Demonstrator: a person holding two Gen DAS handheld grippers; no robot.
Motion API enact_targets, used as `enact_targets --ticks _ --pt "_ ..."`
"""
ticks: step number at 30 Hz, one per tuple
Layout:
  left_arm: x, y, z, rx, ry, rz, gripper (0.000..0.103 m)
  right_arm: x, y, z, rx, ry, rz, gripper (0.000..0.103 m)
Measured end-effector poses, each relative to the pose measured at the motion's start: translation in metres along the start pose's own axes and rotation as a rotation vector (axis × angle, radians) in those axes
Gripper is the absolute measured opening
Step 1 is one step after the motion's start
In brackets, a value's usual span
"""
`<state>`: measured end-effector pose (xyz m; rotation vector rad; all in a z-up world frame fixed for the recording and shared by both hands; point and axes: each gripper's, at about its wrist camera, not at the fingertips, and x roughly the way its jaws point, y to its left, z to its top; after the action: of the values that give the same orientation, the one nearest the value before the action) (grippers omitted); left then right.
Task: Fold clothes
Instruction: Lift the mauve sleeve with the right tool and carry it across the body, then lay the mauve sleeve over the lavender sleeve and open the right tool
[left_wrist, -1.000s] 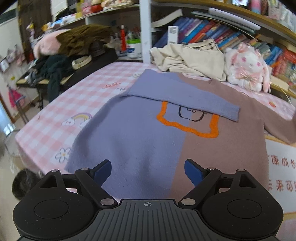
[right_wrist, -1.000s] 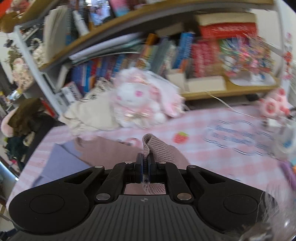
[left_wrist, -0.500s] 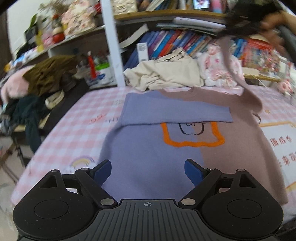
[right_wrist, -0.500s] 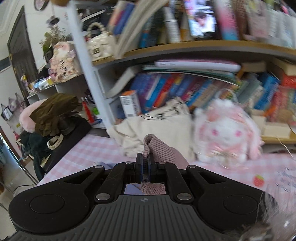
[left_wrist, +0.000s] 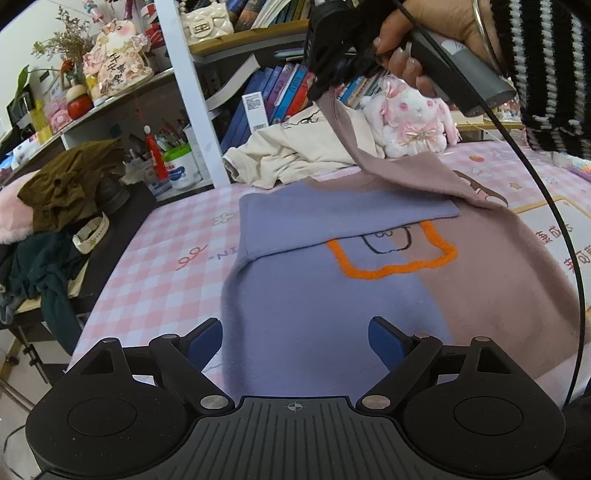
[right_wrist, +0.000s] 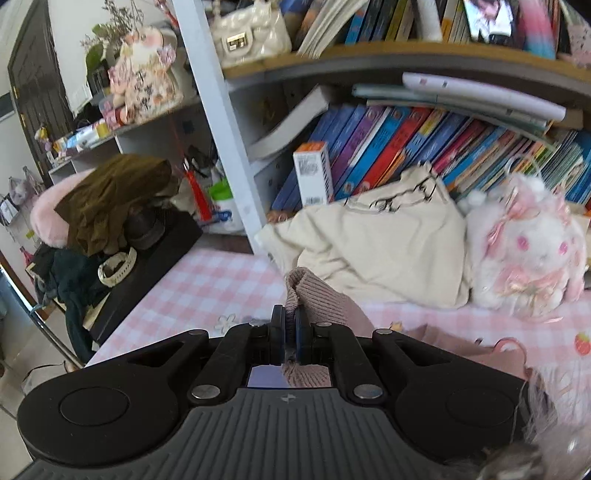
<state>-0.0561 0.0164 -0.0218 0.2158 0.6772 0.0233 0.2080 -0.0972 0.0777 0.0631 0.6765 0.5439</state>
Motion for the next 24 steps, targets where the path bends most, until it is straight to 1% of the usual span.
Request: enact_targets --ticks 9,12,14,15,16,17,19,24 --pt "0.000 0.022 -0.009 -0.031 0.014 0.009 0.089 0.032 0.005 -0.008 0.029 0.047 -0.041 0.006" --pt "-0.001 0.026 -0.011 -0.033 0.012 0.011 0.089 0.042 0.005 -0.010 0.047 0.061 -0.039 0.006" --pt "-0.001 0.028 -0.012 -0.037 0.005 0.009 0.089 0.046 0.003 -0.012 0.068 0.070 -0.016 0.011" --pt "-0.001 0.029 -0.012 -0.040 0.003 0.008 0.089 0.046 0.003 -0.013 0.079 0.066 0.000 0.017" --pt "0.000 0.030 -0.011 -0.042 0.000 0.007 0.089 0.043 0.002 -0.013 0.087 0.057 0.018 0.036" --pt "0.000 0.031 -0.011 -0.044 -0.003 0.006 0.089 0.040 0.001 -0.013 0.091 0.046 0.031 0.043" --pt "0.002 0.033 -0.009 -0.045 -0.012 -0.002 0.089 0.029 0.000 -0.013 0.073 0.019 0.028 0.043" --pt "0.009 0.033 -0.004 -0.044 -0.023 -0.029 0.089 0.003 -0.020 -0.019 0.086 0.015 -0.031 0.042"
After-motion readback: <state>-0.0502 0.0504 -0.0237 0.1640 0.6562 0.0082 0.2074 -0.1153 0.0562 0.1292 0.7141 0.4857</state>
